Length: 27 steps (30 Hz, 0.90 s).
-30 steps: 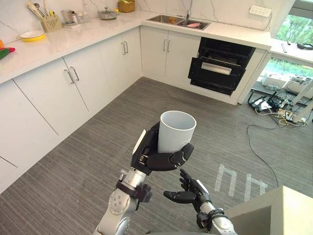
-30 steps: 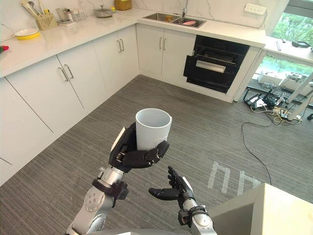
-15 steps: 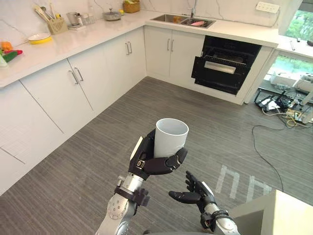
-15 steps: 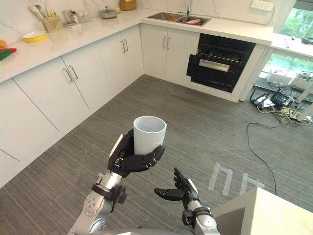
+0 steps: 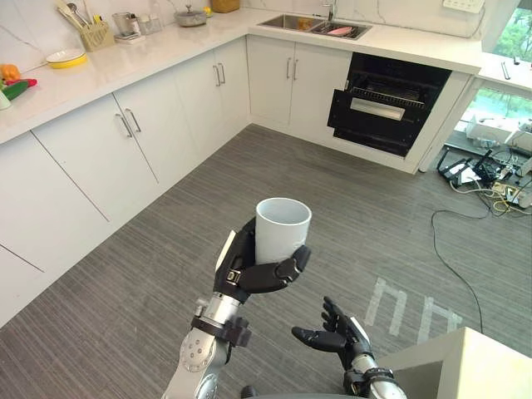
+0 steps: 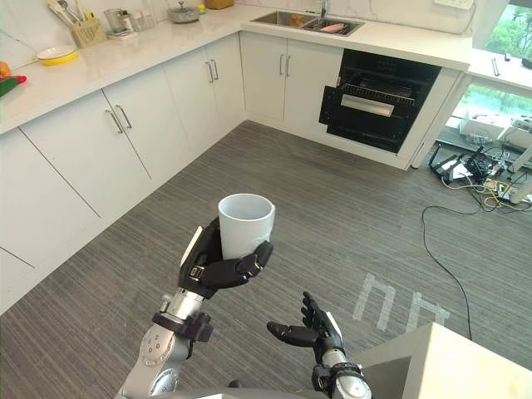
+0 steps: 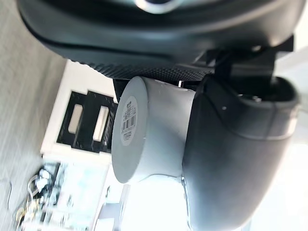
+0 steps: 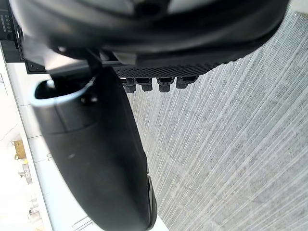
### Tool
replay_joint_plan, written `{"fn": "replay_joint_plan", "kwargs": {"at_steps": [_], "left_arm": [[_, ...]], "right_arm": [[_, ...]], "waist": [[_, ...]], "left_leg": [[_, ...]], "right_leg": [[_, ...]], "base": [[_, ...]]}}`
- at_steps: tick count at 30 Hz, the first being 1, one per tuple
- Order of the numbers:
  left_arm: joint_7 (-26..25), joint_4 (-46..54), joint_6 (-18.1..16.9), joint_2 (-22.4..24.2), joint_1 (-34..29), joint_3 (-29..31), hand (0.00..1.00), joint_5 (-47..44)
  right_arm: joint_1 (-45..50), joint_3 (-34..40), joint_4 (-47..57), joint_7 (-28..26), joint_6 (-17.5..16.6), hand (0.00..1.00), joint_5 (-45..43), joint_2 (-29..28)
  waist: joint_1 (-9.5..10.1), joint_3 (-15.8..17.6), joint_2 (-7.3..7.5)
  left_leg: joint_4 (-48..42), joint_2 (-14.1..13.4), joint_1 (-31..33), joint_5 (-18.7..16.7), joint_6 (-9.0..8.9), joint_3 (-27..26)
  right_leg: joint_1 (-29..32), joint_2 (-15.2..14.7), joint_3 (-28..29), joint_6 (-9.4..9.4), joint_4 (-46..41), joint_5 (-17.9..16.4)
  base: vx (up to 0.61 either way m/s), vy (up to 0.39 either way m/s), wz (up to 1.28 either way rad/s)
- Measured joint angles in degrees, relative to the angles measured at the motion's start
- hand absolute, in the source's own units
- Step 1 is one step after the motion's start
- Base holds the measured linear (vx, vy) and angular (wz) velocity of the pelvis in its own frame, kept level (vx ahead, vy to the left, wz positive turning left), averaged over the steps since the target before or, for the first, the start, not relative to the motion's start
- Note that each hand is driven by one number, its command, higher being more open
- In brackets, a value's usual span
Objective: Walk over to the sink, pick up the cup, carry it to the dishwasher, place the cup inside the dishwasher, then close the dishwasher door
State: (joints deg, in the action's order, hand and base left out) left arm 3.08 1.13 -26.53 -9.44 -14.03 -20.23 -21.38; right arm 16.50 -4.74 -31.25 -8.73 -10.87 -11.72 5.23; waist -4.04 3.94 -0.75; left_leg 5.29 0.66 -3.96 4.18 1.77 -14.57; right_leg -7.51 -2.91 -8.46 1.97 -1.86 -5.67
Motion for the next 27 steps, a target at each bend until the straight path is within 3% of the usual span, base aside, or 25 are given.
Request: {"fn": "replay_joint_plan", "kwargs": {"at_steps": [6, 9, 12, 16, 18, 19, 21, 24, 27], "left_arm": [[-3.3, 0.3, 0.0, 1.6, -3.7, 4.0, 0.0, 0.0], [-3.5, 1.0, 0.0, 1.7, -4.6, 5.2, 0.0, 0.0], [-3.6, 1.4, -0.1, 2.6, -4.9, 5.2, 0.0, 0.0], [-4.3, 2.6, -0.1, 3.6, -4.9, 5.1, 0.0, 0.0], [-4.7, 3.2, -0.1, 3.5, -4.9, 5.3, 0.0, 0.0], [-4.9, 3.2, -0.1, 3.0, -5.1, 5.5, 0.0, 0.0], [-4.9, 3.2, -0.1, 2.5, -5.5, 5.9, 0.0, -0.1], [-5.0, 3.1, -0.1, 2.2, -5.3, 6.1, 0.0, -1.7], [-4.9, 3.0, -0.1, 1.2, -5.0, 6.0, 0.0, -2.3]], "right_arm": [[-0.3, 2.3, 3.1, 0.6, 0.0, 1.0, 0.8, -0.2], [-1.4, 2.1, 4.0, 0.5, 0.0, 1.0, 0.9, 0.0], [-1.3, 2.1, 5.0, 0.5, 0.0, 1.0, 0.9, 0.2], [-1.4, 2.1, 5.3, 0.4, 0.0, 1.0, 2.0, 0.6], [-1.3, 2.0, 5.3, 0.4, 0.0, 1.0, 2.5, 0.6], [-1.3, 2.0, 5.3, 0.3, 0.0, 1.0, 2.8, 0.5], [-1.3, 2.0, 5.3, 0.1, 0.0, 1.0, 2.9, 0.6], [-1.3, 2.1, 5.3, -0.4, 0.0, 1.0, 2.9, 0.9], [-1.0, 2.3, 5.4, -1.6, 0.0, 1.0, 2.8, 1.5]], "waist": [[2.06, -0.1, -0.05], [2.3, 0.1, 0.13], [2.83, 0.3, 0.33], [2.92, 2.0, 1.41], [3.25, 2.7, 1.16], [3.23, 3.0, 1.72], [3.15, 3.3, 1.81], [3.07, 3.8, 1.93], [2.14, 4.7, 1.51]], "left_leg": [[-0.3, -0.1, -0.2, -0.5, -0.65, -1.5], [-4.1, -0.1, 0.4, -2.9, -0.11, -2.2], [-12.5, -0.1, 2.7, -8.5, 0.18, -2.6], [-23.5, 0.4, 6.2, -15.3, 2.26, -2.8], [-25.7, 0.4, 6.6, -16.7, 2.65, -3.1], [-26.7, 0.5, 6.6, -17.4, 2.9, -3.2], [-27.6, 0.2, 6.4, -18.2, 3.27, -3.0], [-27.3, -0.4, 6.3, -18.5, 2.99, -2.2], [-27.1, -1.9, 4.8, -19.2, 1.97, -0.2]], "right_leg": [[0.2, -0.2, 0.2, -0.13, -1.5, -0.2], [0.8, -1.1, 0.2, 0.48, -4.8, -1.8], [2.4, -3.0, 0.2, 1.07, -11.7, -5.9], [7.2, -6.8, -1.3, 2.61, -26.0, -12.0], [11.2, -8.9, -2.9, 2.11, -35.4, -11.7], [13.0, -9.9, -3.3, 1.41, -39.6, -11.2], [15.0, -10.4, -3.6, 0.76, -42.8, -11.4], [18.2, -9.6, -5.0, 0.94, -39.3, -13.8], [23.3, -7.6, -4.4, 2.43, -33.1, -11.6]], "base": [[0.03, -0.019, -0.02], [-0.01, 0.03, -0.08], [-0.05, 0.04, -0.08], [-0.05, 0.071, 0.03], [-0.02, 0.065, -0.07], [0.01, 0.036, -0.02], [0.05, 0.012, -0.04], [0.08, -0.016, 0.02], [0.13, -0.073, 0.24]]}}
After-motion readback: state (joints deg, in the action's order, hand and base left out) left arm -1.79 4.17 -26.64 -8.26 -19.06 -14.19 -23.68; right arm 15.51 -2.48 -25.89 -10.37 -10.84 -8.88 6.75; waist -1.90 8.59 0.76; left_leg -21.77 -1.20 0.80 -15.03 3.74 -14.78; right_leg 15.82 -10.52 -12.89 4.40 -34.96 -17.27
